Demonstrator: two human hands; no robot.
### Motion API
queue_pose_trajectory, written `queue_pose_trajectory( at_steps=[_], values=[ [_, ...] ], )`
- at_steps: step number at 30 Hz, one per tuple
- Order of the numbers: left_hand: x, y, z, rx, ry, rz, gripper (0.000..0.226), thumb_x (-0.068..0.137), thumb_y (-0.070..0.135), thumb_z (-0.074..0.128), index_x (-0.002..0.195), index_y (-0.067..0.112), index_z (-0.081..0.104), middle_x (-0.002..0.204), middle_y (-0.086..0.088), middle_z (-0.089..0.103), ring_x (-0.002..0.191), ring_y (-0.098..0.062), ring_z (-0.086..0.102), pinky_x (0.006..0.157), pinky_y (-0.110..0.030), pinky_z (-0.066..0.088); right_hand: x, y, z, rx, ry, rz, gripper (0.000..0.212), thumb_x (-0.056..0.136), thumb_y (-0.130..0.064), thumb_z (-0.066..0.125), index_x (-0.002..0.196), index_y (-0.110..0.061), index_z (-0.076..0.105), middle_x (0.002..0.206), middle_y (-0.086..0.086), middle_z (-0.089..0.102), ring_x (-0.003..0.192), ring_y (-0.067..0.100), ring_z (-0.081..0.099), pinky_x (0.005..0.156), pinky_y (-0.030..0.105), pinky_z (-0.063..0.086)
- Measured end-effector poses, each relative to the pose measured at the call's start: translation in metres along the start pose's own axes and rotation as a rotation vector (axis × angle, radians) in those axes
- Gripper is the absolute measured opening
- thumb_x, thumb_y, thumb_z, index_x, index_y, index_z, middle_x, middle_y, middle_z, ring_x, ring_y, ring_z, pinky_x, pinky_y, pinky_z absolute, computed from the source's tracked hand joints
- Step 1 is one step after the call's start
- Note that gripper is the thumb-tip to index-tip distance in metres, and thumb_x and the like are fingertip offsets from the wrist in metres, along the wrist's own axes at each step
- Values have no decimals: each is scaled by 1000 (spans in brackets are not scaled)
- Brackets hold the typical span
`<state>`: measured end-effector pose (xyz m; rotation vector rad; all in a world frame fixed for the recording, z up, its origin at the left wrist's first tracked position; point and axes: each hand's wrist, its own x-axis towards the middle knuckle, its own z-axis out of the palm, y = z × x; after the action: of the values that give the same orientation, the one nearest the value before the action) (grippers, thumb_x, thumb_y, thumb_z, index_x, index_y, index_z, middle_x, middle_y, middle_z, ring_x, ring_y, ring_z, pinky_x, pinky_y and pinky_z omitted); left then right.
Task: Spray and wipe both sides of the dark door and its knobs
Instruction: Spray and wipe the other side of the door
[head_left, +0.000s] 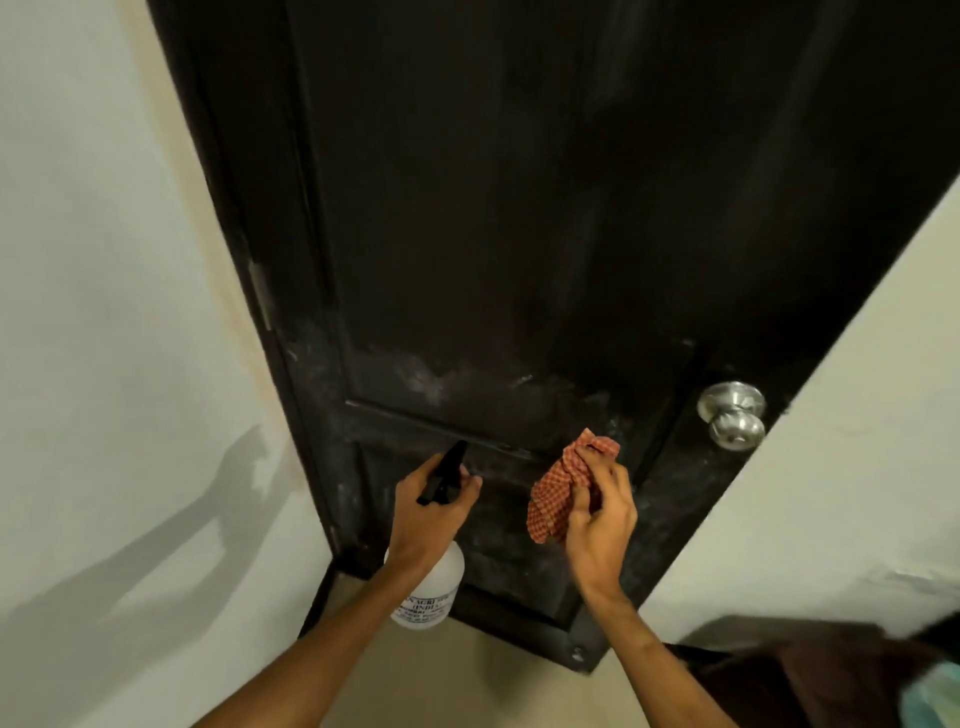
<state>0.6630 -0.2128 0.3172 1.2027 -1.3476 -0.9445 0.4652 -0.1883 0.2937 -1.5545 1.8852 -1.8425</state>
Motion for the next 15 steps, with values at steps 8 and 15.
queue_pose_trajectory(
  at_steps=[8,15],
  values=[
    [-16,-23,122,-35,-129,121,15,90,6,77,81,13,68,68,9,67,68,-7,66,71,-19,53,19,100,-52,-27,183,-16,43,90,13,60,129,-4,67,126,7,60,118,18,59,108,22,45],
    [-21,-85,204,30,-159,292,21,86,17,80,72,17,65,65,7,66,63,-4,63,63,-19,49,17,193,-69,-28,428,-185,44,92,12,60,133,-4,65,136,13,57,126,21,56,111,21,44]
  ],
)
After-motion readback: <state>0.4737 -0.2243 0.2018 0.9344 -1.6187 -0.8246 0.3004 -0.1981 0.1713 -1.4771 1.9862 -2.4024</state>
